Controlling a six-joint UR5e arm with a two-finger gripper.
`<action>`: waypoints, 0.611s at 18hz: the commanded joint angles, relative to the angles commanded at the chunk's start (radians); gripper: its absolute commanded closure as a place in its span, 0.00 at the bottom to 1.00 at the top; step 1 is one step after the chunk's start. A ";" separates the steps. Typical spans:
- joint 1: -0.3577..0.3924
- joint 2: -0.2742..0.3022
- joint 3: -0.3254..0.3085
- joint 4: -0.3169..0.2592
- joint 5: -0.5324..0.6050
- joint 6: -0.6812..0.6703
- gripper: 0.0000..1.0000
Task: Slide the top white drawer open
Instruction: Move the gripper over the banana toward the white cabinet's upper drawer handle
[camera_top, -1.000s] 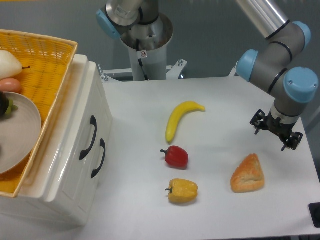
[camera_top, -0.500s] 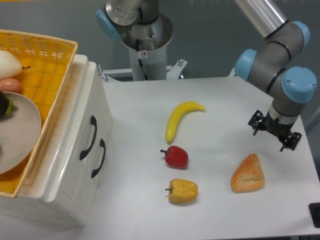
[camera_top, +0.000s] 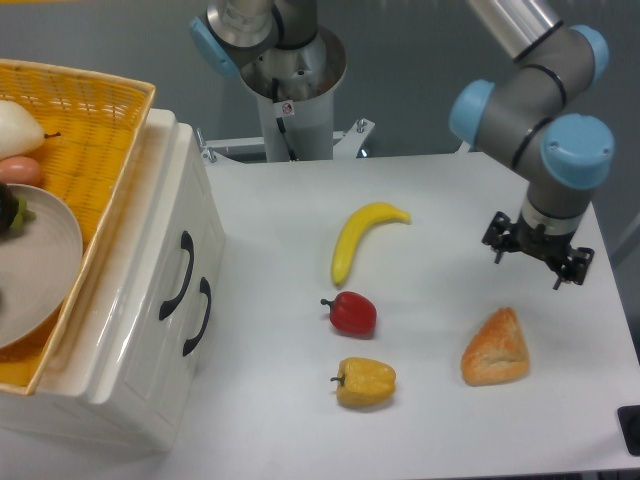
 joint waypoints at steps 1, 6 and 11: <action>-0.018 0.002 -0.002 -0.002 0.000 -0.035 0.00; -0.048 0.044 0.000 -0.086 -0.063 -0.132 0.00; -0.066 0.092 0.000 -0.186 -0.150 -0.218 0.00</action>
